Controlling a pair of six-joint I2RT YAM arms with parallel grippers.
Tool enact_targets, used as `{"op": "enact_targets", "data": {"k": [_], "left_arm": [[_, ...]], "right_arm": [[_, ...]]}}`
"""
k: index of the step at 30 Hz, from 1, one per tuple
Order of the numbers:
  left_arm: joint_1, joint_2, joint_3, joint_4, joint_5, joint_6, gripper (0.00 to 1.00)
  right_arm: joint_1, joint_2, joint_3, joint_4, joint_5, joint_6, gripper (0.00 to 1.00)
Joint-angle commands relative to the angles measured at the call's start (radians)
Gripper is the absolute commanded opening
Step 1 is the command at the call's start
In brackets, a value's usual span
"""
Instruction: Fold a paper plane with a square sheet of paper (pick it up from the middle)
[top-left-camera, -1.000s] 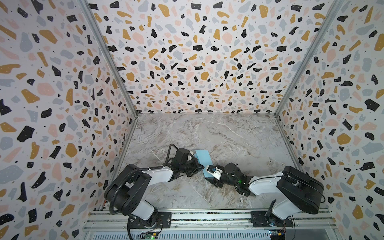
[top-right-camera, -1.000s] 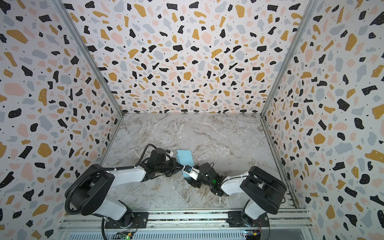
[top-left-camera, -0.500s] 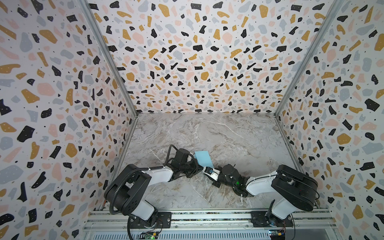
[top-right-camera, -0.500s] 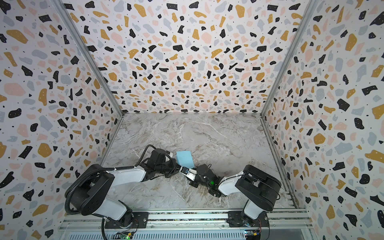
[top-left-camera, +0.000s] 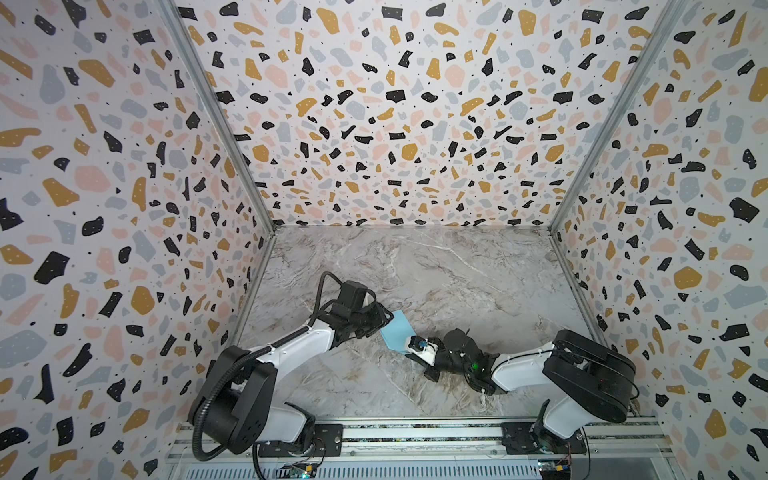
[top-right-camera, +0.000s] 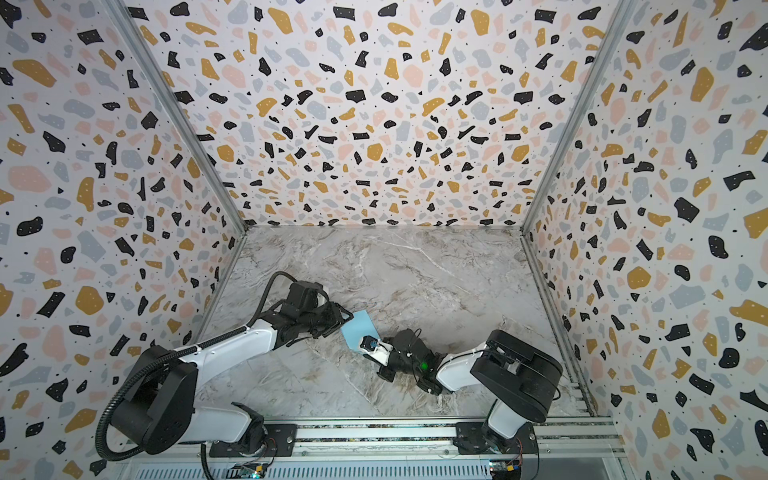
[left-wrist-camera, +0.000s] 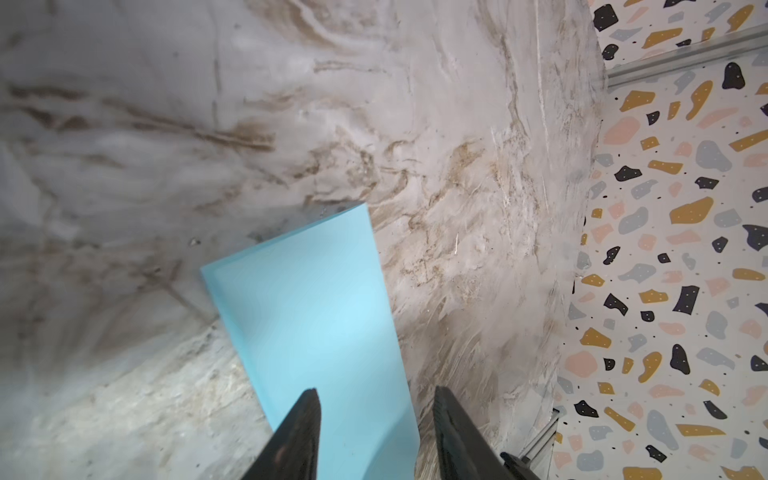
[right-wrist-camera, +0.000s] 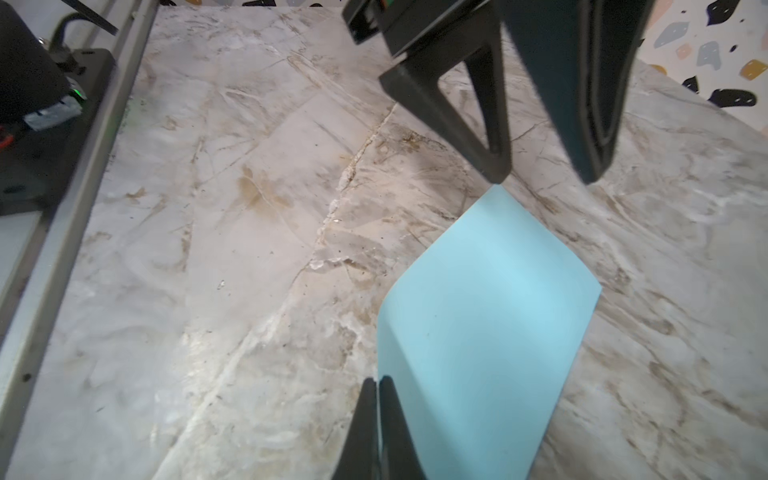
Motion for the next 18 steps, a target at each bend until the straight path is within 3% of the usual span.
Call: {"op": "enact_targets", "data": {"k": [1,11,18], "left_arm": [[-0.006,0.037,0.045,-0.027,0.011,0.117,0.43],[-0.058,0.223,0.088,-0.019,0.009,0.184,0.24],[-0.07,0.304,0.107,-0.045,-0.001,0.24,0.16]], "right_arm": [[0.003,0.006,0.023,-0.029,-0.073,0.074,0.02],[0.002,0.058,0.077,-0.084,-0.12,0.128,0.02],[-0.02,0.059,0.1,-0.125,-0.119,0.158,0.02]]}}
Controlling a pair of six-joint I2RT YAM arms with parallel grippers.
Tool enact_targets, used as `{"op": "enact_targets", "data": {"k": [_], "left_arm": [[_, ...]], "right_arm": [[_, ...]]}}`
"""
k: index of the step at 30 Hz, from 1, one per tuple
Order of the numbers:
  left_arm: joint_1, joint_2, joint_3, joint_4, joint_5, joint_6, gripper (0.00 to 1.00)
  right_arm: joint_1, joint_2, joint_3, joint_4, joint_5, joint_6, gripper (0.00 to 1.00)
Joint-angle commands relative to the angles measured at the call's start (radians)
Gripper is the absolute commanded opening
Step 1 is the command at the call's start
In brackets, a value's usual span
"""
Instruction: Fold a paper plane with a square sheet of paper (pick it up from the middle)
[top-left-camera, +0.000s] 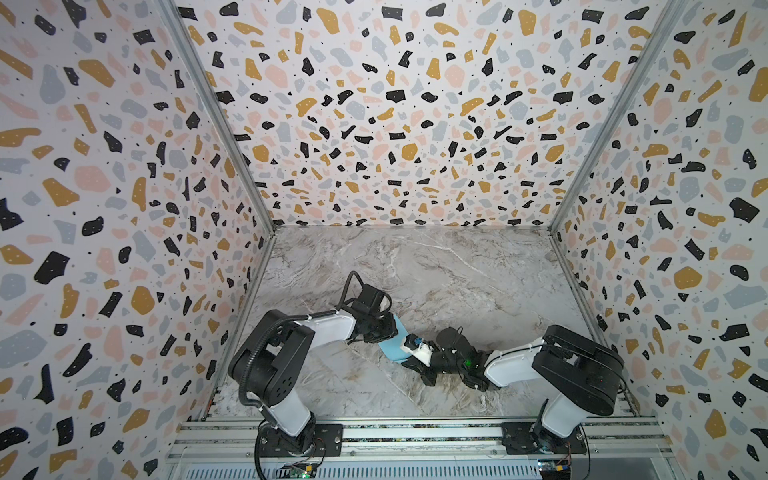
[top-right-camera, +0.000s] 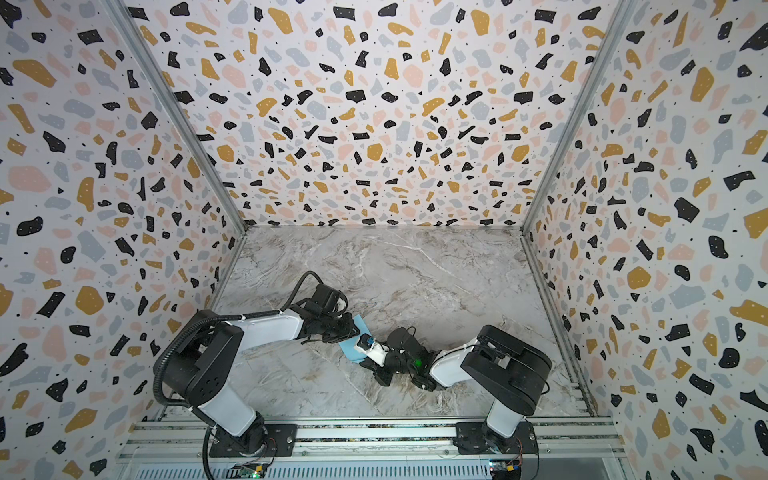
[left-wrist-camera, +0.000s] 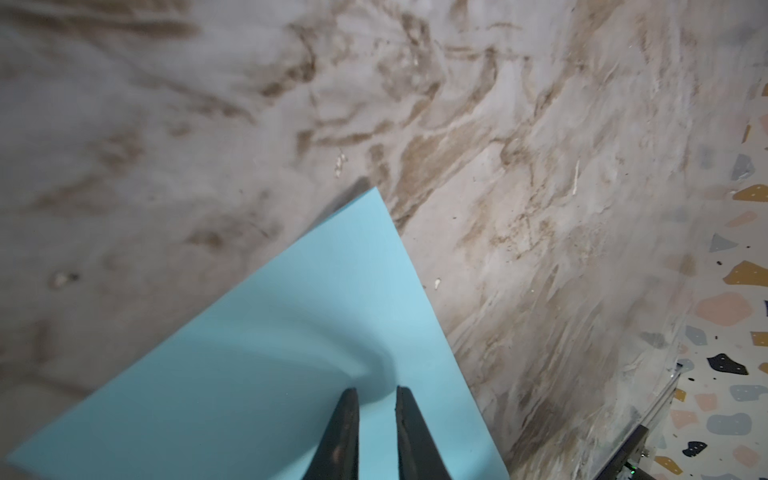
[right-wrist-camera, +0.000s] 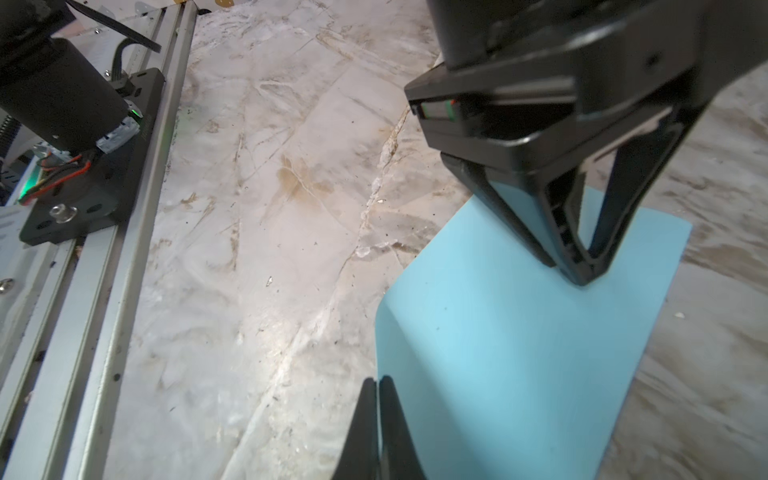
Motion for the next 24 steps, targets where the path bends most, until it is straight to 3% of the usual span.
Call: {"op": "enact_targets", "data": {"k": [1,10,24], "left_arm": [[-0.01,0.027,0.032,-0.018,-0.004,0.055,0.15],[-0.027,0.078,0.043,-0.037,0.005,0.103,0.09],[-0.039,0.103,0.063,-0.043,0.027,0.127,0.07]], "right_arm": [[-0.016,-0.007,0.043,-0.049,-0.012,0.032,0.02],[-0.063,0.004,0.079,-0.113,0.015,0.07,0.02],[-0.084,0.03,0.116,-0.17,0.061,0.101,0.02]]}}
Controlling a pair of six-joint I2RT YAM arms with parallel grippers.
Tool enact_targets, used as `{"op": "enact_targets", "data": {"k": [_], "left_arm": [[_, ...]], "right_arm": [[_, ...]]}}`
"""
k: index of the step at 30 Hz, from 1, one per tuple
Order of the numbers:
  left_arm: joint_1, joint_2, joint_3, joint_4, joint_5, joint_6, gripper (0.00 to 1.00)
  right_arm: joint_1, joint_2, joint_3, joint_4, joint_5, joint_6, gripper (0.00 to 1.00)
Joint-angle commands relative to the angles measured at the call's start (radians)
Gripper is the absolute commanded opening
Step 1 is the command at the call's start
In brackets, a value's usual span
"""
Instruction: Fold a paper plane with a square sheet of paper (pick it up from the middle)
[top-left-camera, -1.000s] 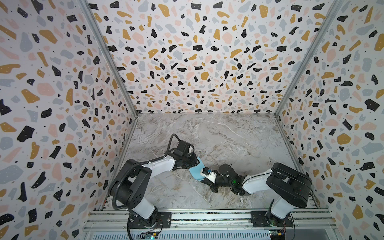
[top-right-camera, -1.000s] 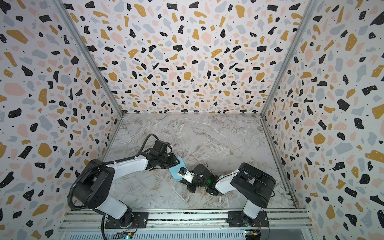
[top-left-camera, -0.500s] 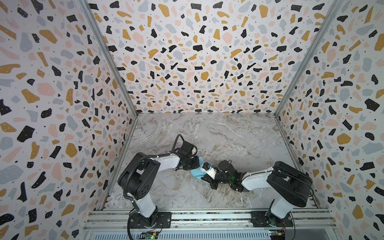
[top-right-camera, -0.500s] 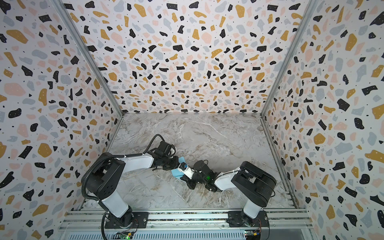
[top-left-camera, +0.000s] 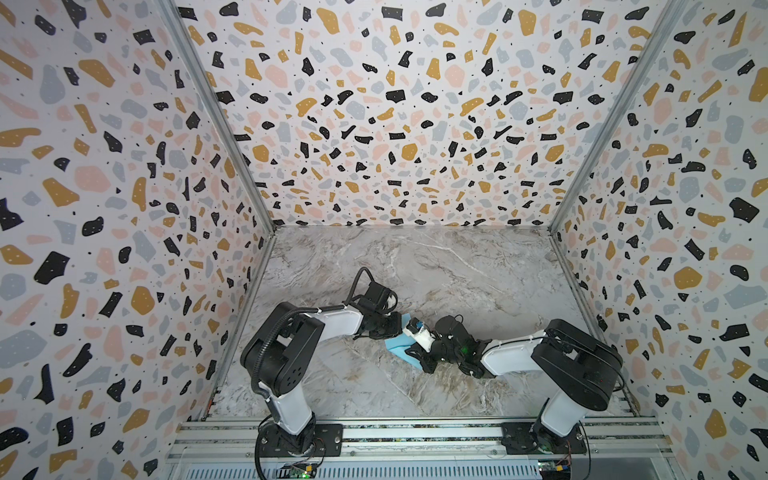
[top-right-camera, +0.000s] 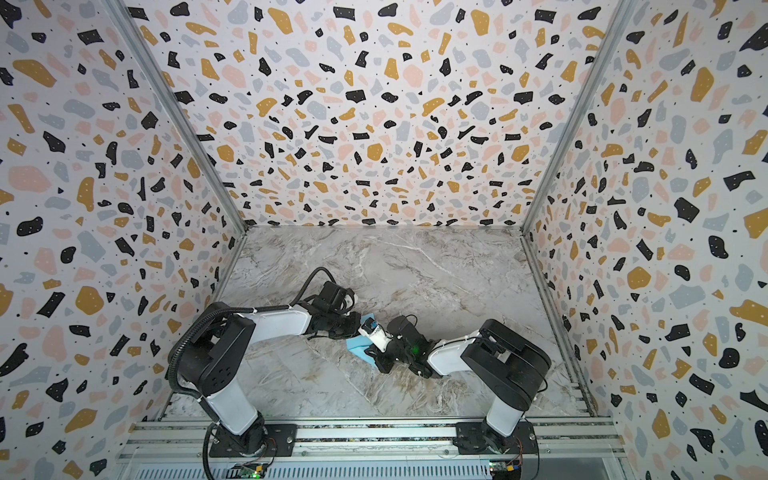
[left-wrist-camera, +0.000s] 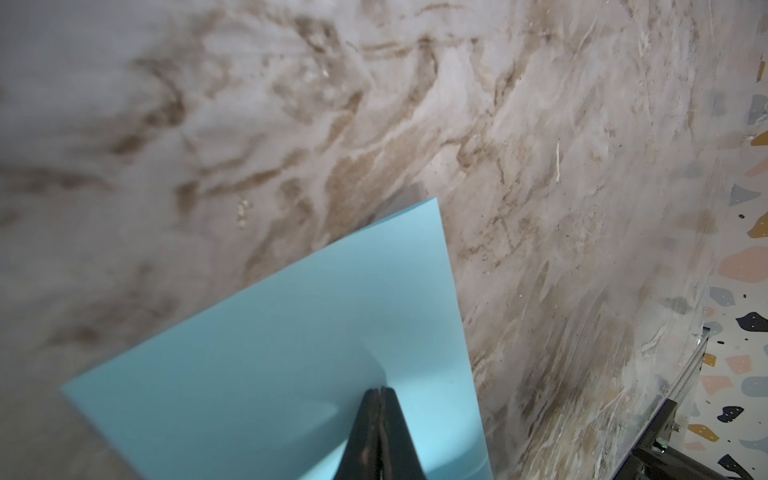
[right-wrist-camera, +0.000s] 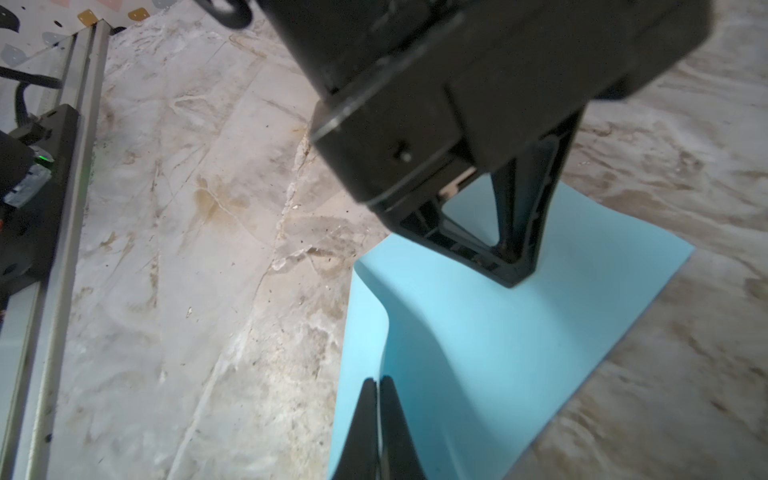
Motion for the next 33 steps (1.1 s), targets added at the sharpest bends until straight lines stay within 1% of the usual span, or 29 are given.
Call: {"op": "enact_targets", "data": {"k": [1,18,24,29,33], "left_arm": [[-0.011,0.034,0.0,-0.055,0.002,0.021,0.07],[-0.014,0.036,0.001,-0.055,0.005,0.023,0.05],[-0.013,0.022,0.008,-0.05,0.023,0.014,0.04],[0.003,-0.016,0.034,-0.055,0.044,0.003,0.08],[0.043,-0.037,0.038,-0.061,0.044,0.005,0.11]], "right_arm": [[-0.007,0.007,0.032,-0.04,0.026,0.019,0.02],[-0.016,0.034,0.054,-0.065,0.033,0.026,0.02],[-0.017,0.045,0.054,-0.069,0.033,0.03,0.02],[-0.018,0.041,0.045,-0.071,0.029,0.032,0.02],[-0.018,0.034,0.041,-0.065,0.023,0.034,0.02]]}}
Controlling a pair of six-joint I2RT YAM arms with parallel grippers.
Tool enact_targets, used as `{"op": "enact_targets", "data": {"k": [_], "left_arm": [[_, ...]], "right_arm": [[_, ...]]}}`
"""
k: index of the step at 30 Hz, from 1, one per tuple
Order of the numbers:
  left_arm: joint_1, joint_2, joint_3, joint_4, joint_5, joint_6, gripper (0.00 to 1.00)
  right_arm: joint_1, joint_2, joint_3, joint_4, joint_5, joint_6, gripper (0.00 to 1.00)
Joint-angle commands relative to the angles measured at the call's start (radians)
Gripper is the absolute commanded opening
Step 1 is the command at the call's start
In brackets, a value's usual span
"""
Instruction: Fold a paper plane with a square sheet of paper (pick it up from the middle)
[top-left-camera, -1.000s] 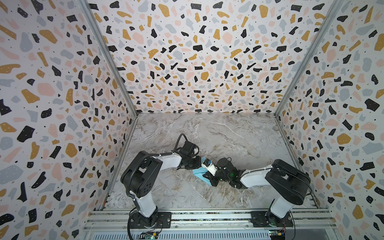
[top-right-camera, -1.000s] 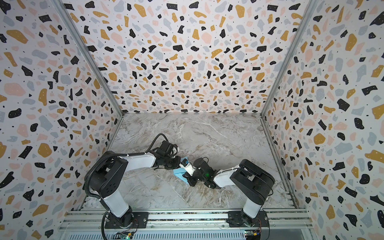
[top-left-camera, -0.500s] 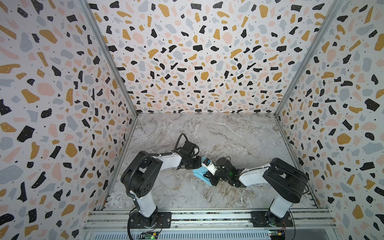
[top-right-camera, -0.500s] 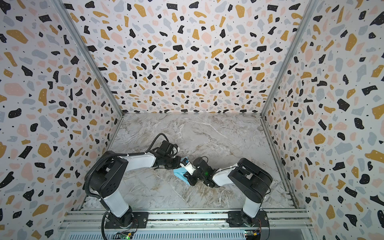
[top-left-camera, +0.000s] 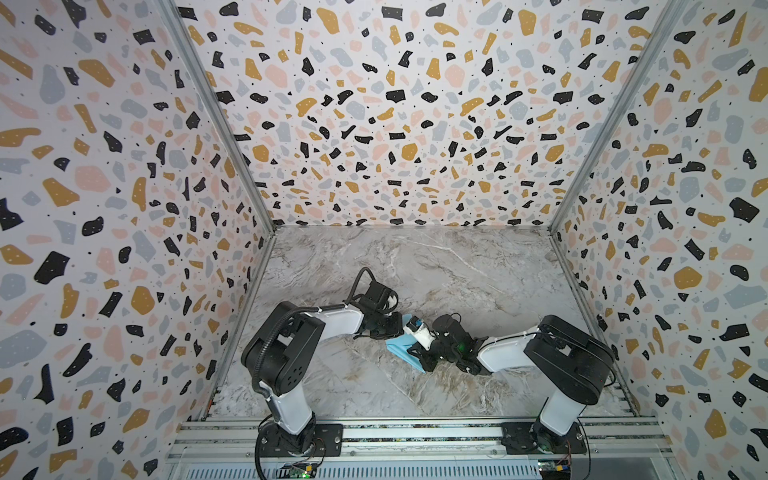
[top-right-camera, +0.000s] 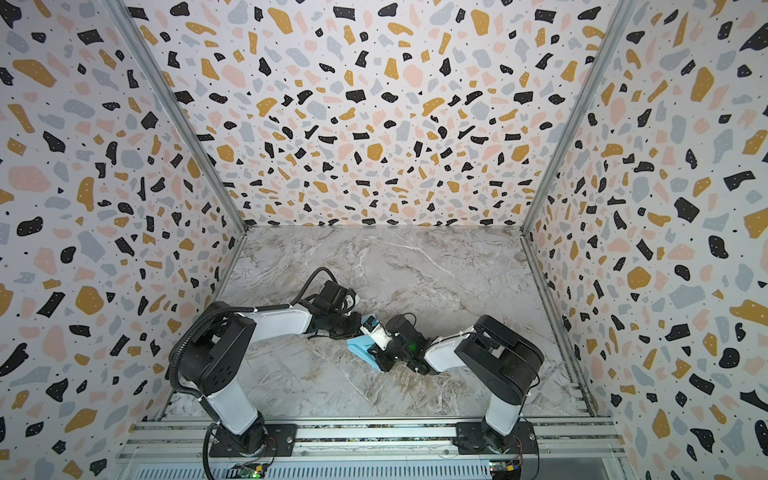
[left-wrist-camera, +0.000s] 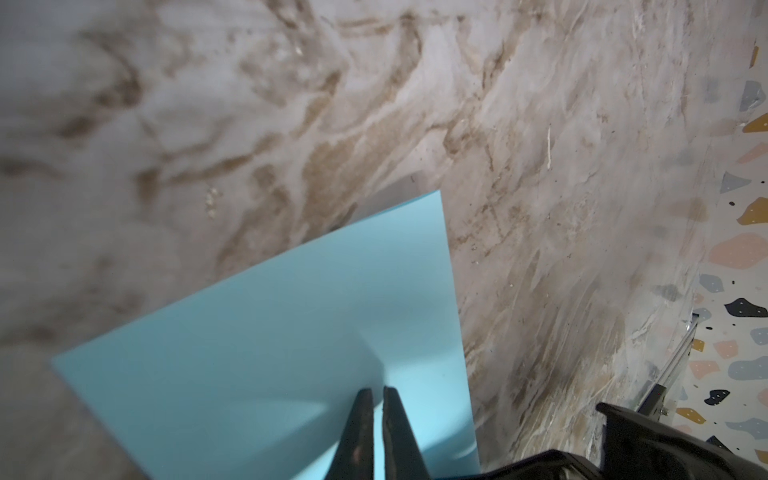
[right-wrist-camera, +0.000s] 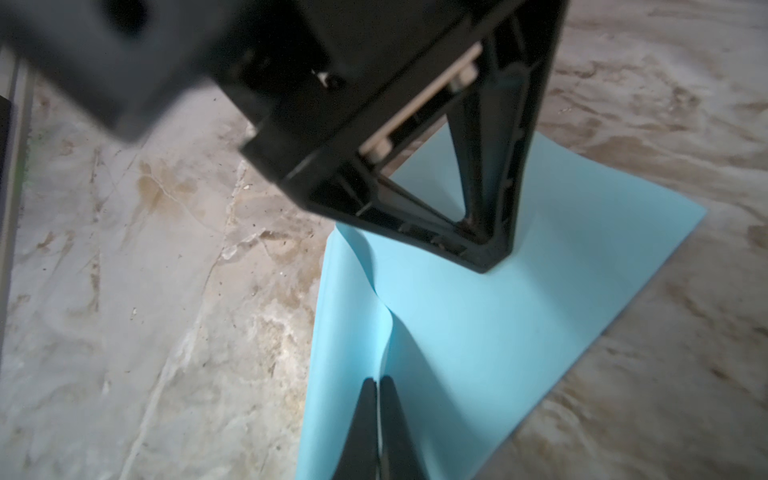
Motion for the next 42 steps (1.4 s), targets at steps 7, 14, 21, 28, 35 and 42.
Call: {"op": "enact_targets", "data": {"k": [7,14,21,28,35,42], "left_arm": [[0.058,-0.025,0.016,-0.054,-0.002,0.032,0.11],[0.056,0.003,-0.007,-0.066,-0.014,0.052,0.07],[0.056,0.01,-0.011,-0.087,-0.03,0.076,0.04],[0.056,0.016,-0.012,-0.083,-0.028,0.078,0.03],[0.056,0.016,-0.012,-0.084,-0.025,0.078,0.03],[0.056,0.019,-0.01,-0.083,-0.025,0.079,0.03]], "right_arm": [[-0.004,-0.008,0.012,-0.01,-0.011,0.011,0.02],[-0.005,-0.003,0.02,-0.013,-0.009,0.014,0.02],[-0.011,-0.003,0.024,-0.016,-0.002,0.021,0.02],[-0.011,-0.001,0.028,-0.02,-0.003,0.021,0.02],[-0.013,0.01,0.031,-0.027,0.0,0.023,0.02],[-0.013,0.021,0.039,-0.046,0.016,0.023,0.03]]}}
